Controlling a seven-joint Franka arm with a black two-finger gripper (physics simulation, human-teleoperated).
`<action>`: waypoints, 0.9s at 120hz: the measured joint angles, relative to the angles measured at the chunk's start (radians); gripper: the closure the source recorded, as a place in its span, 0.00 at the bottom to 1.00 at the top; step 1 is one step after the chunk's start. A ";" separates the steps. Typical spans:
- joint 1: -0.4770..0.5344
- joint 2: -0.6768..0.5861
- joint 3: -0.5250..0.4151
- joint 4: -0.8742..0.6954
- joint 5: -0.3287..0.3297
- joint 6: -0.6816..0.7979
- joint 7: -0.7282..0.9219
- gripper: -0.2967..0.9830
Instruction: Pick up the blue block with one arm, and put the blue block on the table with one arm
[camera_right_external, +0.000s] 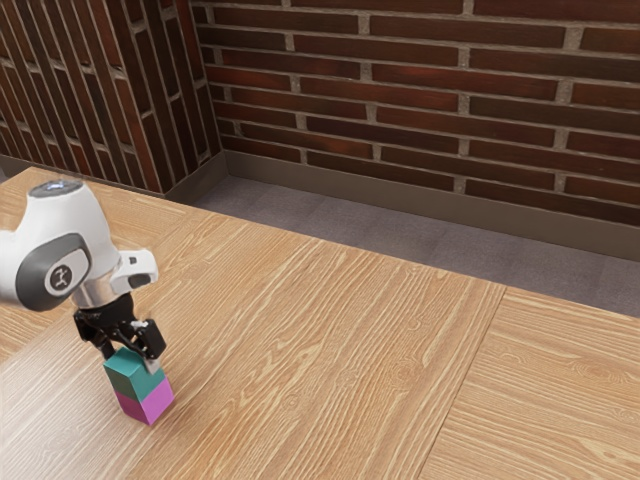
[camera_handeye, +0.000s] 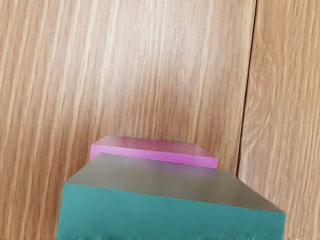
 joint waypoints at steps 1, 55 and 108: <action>0.000 0.000 0.000 -0.001 0.000 0.000 0.000 0.23; 0.015 -0.006 0.003 -0.033 -0.001 0.008 0.011 0.23; 0.013 -0.002 -0.005 0.014 0.055 0.006 -0.012 0.49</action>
